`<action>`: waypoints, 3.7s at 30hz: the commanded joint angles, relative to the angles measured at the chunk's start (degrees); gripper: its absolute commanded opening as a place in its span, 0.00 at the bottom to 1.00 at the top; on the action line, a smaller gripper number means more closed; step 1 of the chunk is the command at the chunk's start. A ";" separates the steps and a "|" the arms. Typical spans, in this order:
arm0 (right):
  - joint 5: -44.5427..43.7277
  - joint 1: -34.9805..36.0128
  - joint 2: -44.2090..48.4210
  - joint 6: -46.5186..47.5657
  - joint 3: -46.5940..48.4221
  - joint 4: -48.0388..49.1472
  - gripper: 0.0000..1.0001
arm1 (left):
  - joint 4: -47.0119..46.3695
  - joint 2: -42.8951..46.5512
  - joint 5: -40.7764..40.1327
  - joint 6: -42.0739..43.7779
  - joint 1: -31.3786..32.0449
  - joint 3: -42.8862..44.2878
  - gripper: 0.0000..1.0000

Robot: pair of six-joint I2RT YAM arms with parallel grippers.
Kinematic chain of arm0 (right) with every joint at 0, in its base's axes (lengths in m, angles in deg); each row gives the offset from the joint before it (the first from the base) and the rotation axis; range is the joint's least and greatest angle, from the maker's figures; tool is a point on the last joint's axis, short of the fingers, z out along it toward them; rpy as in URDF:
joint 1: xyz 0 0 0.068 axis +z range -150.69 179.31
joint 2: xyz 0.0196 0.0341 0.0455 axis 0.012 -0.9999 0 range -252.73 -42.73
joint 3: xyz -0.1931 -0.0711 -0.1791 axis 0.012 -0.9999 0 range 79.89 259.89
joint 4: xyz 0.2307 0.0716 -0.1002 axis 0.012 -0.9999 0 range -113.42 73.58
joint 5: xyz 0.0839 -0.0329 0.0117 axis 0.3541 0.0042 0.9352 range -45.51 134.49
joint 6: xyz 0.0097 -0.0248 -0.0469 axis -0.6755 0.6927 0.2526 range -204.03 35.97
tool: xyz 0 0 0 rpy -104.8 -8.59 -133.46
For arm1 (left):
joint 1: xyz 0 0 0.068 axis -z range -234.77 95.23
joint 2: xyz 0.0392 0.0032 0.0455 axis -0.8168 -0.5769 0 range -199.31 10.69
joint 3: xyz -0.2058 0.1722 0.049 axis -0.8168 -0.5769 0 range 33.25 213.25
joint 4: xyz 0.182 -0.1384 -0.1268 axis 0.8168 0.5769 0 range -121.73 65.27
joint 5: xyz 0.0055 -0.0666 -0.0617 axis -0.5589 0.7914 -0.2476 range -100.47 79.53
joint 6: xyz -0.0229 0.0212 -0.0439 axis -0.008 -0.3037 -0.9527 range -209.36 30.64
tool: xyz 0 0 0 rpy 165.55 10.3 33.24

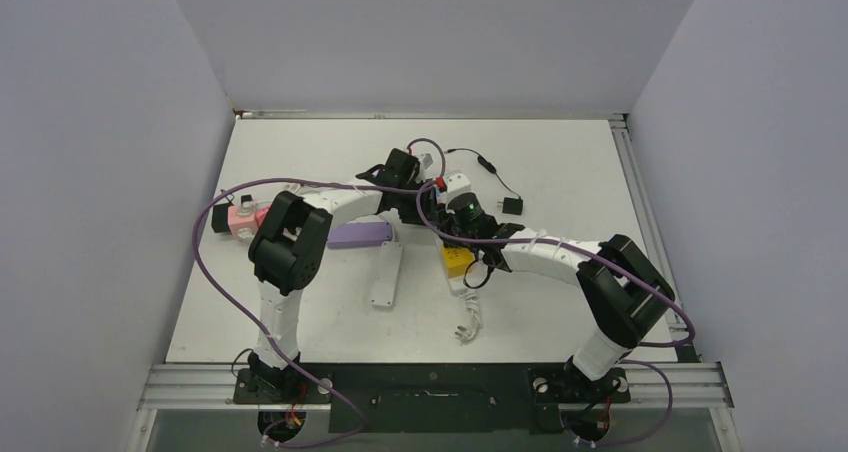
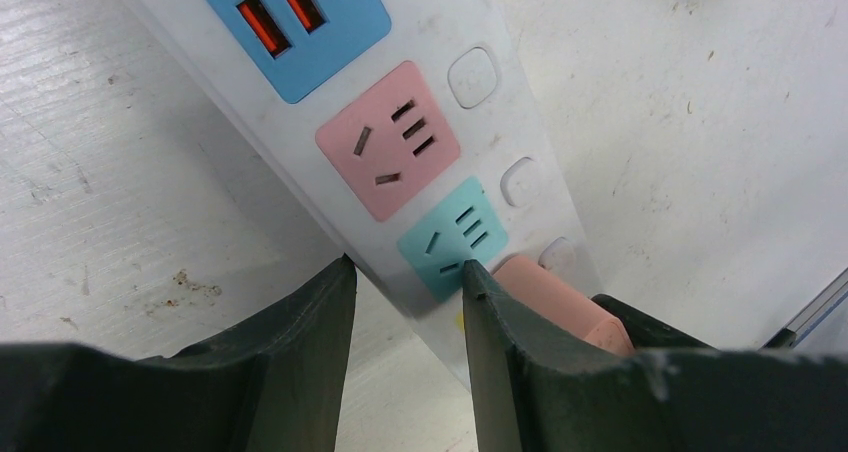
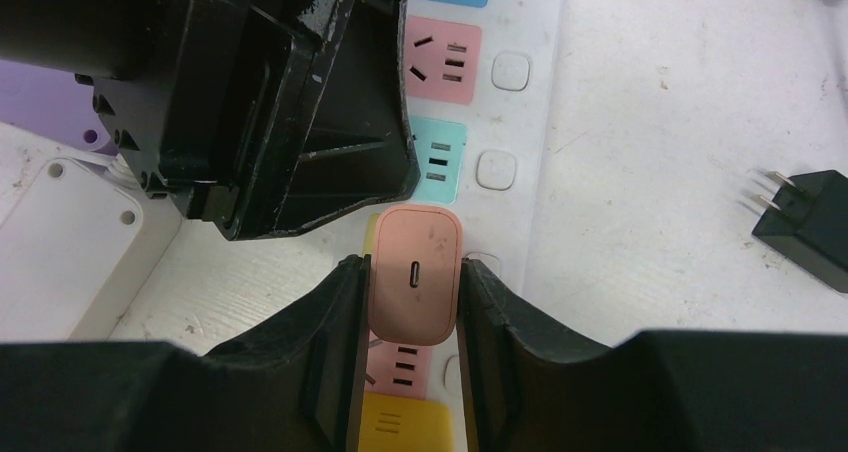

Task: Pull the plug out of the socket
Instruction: Remove the plug from the socket.

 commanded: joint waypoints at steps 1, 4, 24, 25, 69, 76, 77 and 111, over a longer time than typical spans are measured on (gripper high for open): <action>1.01 2.02 1.55 1.45 0.75 -0.23 0.05 | 5.10 -5.69 -6.53 3.45 1.50 -1.92 0.38; 1.13 1.45 1.84 0.63 0.55 -0.11 0.05 | 5.15 -5.63 -6.56 3.46 1.50 -1.91 0.38; 7.56 -4.29 4.19 -1.78 -2.26 1.82 0.05 | 5.43 -5.69 -6.91 3.72 1.48 -1.80 0.38; 5.94 -3.63 4.22 -1.49 -2.09 1.66 0.05 | 5.42 -5.69 -6.84 3.72 1.50 -1.82 0.38; -2.46 2.24 4.76 2.27 -0.42 -0.32 0.05 | 5.95 -6.31 -7.52 4.16 1.59 -1.49 0.38; -2.10 1.79 5.17 1.24 -0.60 -0.15 0.05 | 6.03 -6.31 -7.60 4.25 1.59 -1.46 0.38; -1.45 1.28 5.34 0.85 -0.80 -0.04 0.05 | 6.03 -6.31 -7.68 4.27 1.59 -1.47 0.38; -0.42 -0.46 8.22 -0.75 -2.18 1.01 0.05 | 6.40 -6.82 -8.14 4.60 1.85 -1.21 0.38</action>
